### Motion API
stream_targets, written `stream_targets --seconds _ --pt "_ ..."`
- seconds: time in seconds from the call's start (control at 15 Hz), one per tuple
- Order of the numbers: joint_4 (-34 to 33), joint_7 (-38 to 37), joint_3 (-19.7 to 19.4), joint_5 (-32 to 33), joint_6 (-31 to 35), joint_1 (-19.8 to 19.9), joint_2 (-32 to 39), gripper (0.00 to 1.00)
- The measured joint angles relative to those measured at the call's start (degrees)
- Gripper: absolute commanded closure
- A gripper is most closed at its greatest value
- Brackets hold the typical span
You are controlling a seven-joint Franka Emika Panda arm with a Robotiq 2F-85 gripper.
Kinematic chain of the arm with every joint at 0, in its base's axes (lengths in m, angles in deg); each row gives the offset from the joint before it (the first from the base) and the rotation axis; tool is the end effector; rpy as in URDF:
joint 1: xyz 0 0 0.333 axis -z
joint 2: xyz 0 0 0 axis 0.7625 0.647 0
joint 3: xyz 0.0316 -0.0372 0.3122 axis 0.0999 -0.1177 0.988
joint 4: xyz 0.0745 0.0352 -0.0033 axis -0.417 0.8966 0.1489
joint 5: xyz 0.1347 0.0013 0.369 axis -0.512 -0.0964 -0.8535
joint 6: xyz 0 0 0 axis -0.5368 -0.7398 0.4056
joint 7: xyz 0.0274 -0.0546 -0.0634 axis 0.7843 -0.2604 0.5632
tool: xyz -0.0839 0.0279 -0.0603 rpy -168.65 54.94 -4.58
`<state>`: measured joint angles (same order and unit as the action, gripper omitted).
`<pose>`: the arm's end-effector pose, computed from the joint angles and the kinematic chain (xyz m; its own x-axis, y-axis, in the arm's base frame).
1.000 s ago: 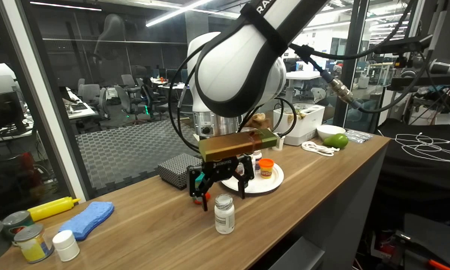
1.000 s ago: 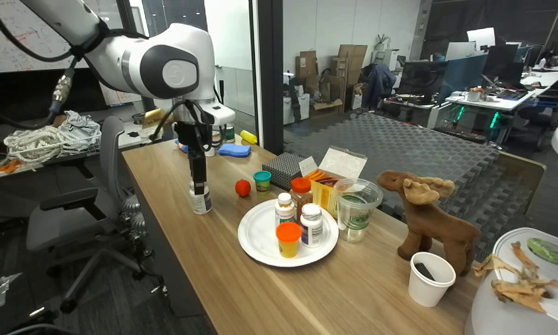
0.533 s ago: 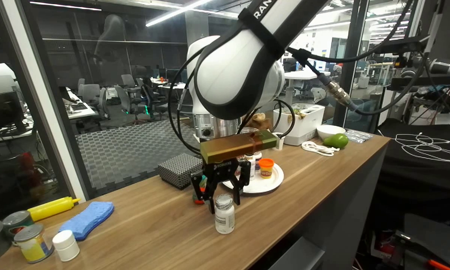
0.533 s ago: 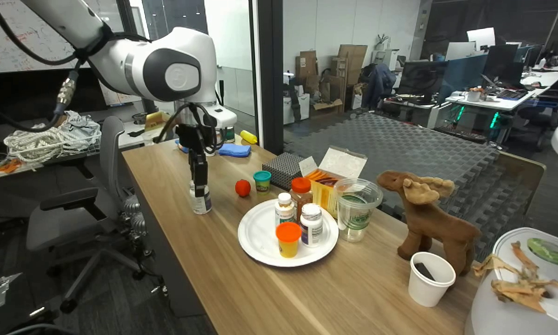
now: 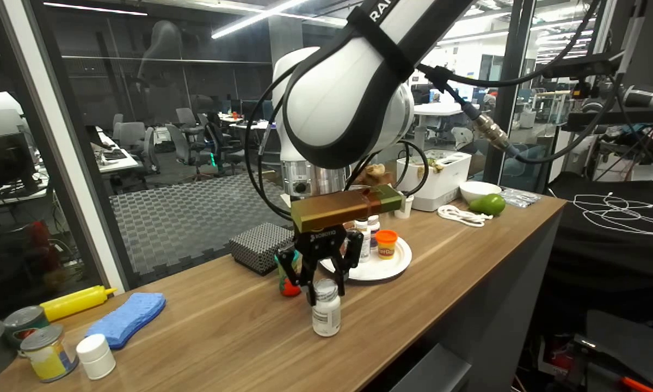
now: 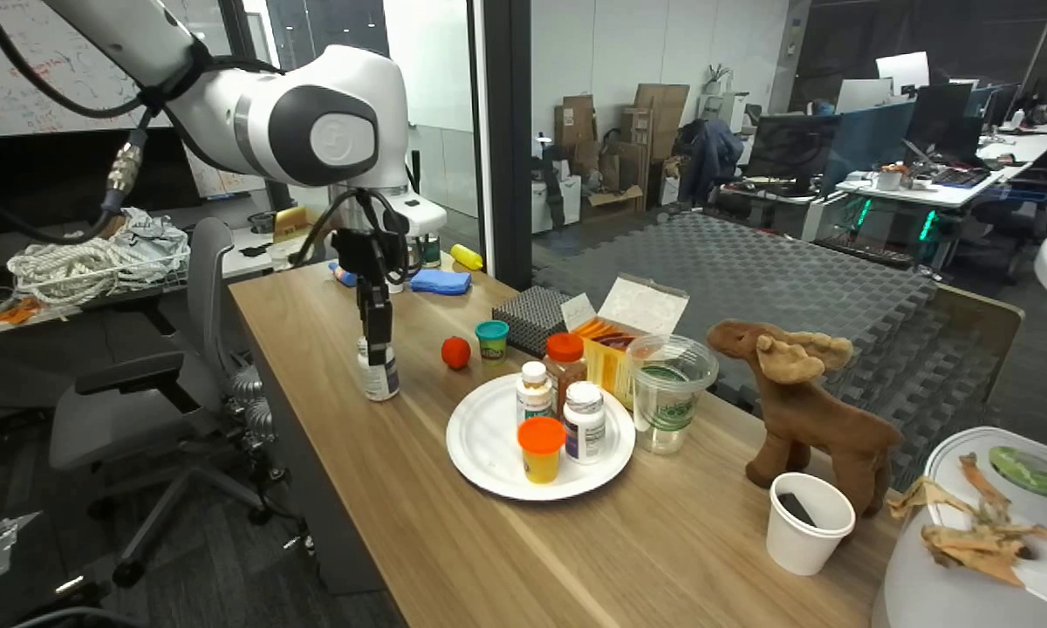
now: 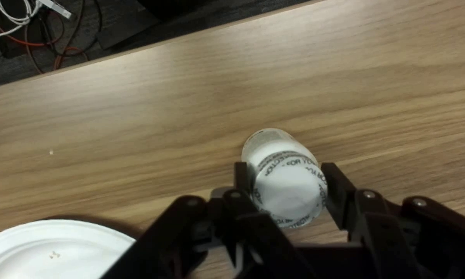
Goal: Pick up all the objects surrounding the white plate and arrange them on the plate, then pick up the cups and put them together
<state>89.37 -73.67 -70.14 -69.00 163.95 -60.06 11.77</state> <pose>0.5654 0.1515 0.2558 0.9192 -0.3817 -0.0963 -0.3819 -0.9240 0.0170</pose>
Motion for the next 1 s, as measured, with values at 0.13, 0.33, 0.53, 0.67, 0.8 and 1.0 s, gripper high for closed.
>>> stream_targets --seconds 0.13,0.33,0.53,0.67,0.8,1.0 --pt "0.0 -0.57 -0.54 0.04 0.06 -0.03 -0.5 0.76" --pt "-0.05 -3.2 -2.73 0.26 0.17 0.01 -1.89 0.76" --pt "-0.74 -5.8 -5.38 0.29 0.18 0.7 -2.7 0.76" --pt "-1.51 -7.21 -6.67 0.29 0.75 1.65 -2.64 0.76" --pt "-2.27 -8.38 -7.48 0.24 2.17 2.8 -2.28 0.76" --pt "-4.25 -9.78 -8.26 0.2 3.01 4.11 -0.83 0.76"
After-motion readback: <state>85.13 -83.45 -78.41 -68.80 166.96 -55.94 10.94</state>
